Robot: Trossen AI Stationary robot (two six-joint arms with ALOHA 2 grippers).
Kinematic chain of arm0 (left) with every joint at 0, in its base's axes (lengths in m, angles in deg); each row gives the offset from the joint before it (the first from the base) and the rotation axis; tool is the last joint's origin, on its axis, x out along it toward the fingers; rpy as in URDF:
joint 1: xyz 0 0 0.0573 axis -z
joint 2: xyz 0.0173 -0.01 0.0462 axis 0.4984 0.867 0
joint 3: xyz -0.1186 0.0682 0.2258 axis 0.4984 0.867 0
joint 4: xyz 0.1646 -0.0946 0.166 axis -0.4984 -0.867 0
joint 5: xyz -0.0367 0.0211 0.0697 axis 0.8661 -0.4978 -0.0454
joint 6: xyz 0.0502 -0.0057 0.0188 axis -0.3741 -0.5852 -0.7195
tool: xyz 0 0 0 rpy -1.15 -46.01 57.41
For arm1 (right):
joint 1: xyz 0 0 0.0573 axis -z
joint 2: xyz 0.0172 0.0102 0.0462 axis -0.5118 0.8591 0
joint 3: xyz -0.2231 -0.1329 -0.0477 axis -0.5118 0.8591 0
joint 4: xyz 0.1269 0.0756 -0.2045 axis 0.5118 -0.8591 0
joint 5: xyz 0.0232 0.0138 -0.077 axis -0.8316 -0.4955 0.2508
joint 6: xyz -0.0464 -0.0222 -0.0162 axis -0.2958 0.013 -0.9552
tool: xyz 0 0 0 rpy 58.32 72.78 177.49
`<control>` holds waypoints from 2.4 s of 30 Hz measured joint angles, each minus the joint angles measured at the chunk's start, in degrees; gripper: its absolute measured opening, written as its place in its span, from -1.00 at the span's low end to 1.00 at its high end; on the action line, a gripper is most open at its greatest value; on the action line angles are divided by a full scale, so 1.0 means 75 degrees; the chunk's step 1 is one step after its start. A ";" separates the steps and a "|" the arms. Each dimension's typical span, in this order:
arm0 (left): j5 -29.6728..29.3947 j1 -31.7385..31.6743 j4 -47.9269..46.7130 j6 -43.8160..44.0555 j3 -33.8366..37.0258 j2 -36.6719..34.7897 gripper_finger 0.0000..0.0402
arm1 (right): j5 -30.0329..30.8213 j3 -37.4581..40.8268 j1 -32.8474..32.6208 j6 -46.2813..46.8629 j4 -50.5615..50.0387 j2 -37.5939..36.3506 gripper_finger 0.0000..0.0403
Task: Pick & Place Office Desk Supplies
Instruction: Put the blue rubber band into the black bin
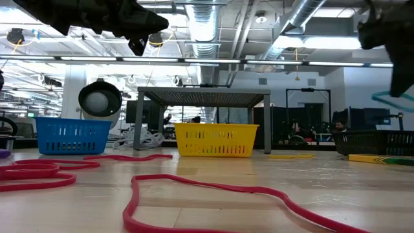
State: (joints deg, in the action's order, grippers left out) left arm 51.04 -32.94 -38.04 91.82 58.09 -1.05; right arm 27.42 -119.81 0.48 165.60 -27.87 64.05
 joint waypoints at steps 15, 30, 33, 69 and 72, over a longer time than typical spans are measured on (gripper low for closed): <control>0.0024 -0.0001 -0.0002 -0.0001 0.0000 0.0000 -0.94 | -0.0645 -0.0006 0.4345 -0.3500 -0.0304 -0.0366 -1.00; 0.0014 0.0000 -0.0008 0.0000 0.0000 0.0000 -0.94 | -0.1890 0.0353 0.7618 -0.6195 -0.0051 -0.0355 -1.00; -0.0015 -0.0001 -0.0008 -0.0003 0.0000 0.0002 -0.94 | -0.2067 0.0353 0.7829 -0.6445 0.0085 -0.0334 -1.00; 0.0023 -0.0002 -0.0011 -0.0002 0.0000 0.0000 -0.94 | -0.2432 0.0353 0.8271 -0.6679 -0.0401 0.0256 -0.09; 0.0020 -0.0003 -0.0014 -0.0003 0.0000 0.0000 -0.94 | -0.2433 0.0353 0.8248 -0.6679 -0.0369 0.0341 -0.16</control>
State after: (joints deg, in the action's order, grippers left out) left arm 51.20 -32.96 -38.15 91.80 58.09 -1.05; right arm 9.17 -117.16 62.34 115.51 -30.64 66.60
